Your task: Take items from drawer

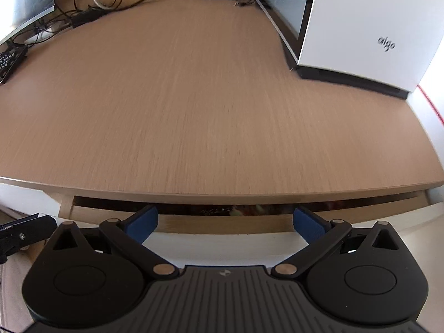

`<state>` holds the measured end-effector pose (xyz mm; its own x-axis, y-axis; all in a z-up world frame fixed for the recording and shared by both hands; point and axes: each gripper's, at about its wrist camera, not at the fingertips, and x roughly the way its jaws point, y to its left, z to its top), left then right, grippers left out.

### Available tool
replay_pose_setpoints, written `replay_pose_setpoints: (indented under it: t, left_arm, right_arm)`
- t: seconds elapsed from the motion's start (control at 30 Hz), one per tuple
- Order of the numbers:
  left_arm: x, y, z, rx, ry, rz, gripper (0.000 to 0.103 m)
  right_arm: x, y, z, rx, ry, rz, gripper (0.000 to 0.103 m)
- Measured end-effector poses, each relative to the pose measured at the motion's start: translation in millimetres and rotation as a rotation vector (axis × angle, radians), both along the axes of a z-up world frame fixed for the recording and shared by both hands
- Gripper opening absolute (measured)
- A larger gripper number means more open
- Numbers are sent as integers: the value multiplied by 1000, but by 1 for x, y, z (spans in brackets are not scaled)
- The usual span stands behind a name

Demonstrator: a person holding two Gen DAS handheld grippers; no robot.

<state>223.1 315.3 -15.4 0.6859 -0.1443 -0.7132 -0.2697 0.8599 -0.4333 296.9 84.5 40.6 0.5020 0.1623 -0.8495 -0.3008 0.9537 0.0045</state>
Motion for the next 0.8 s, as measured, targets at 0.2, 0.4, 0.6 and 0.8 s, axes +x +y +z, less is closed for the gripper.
replay_pose_setpoints:
  t: [0.2,0.4,0.6,0.8]
  left_arm:
    - [-5,-26,32,152,-68,-37,31]
    - [11,-55,25,146,23,-117,31]
    - [2,-86,17,190,81,-184,32]
    - [-1,-94,18,226,110,-190,32]
  right_arm:
    - [-23,-2,1,4,-39,-37,103]
    - [-47,-14,0,39,-40,-19,103]
    - [-59,-65,11,13,-115,-89,103]
    - [-52,-109,0,0,-96,-112,103]
